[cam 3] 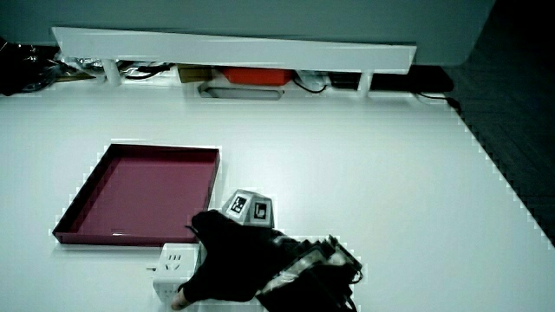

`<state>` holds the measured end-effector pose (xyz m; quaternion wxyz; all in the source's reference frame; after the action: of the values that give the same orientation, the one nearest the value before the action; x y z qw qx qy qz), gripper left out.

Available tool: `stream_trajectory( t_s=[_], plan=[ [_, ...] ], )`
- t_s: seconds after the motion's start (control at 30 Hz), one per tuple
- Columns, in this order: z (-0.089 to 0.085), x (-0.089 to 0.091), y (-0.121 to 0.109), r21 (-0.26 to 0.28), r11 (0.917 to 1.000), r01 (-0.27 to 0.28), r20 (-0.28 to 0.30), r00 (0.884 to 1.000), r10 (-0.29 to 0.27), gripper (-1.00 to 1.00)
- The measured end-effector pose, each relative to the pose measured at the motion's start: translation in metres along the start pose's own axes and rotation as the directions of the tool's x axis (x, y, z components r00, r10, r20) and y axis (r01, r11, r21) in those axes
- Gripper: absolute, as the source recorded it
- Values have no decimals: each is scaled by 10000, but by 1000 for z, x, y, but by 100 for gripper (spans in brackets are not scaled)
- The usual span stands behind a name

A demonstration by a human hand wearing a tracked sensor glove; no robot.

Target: Pick socket

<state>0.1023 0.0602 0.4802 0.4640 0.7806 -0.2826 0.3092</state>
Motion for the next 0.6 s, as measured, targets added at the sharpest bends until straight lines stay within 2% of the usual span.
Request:
stream_trajectory(
  t_s=[0.27, 0.3, 0.33, 0.57, 0.6],
  plan=[
    [-10, -1, 3, -64, 9999, 113, 406, 9991, -110, 0],
    [-9, -5, 2, -63, 9999, 90, 229, 9997, -88, 0],
    [-13, 0, 5, -201, 9997, 141, 320, 9994, -134, 0],
    [-14, 3, 5, 32, 10000, 35, 243, 9997, -35, 0],
    [-14, 2, 4, 144, 9999, 7, 283, 9996, -11, 6]
  ],
)
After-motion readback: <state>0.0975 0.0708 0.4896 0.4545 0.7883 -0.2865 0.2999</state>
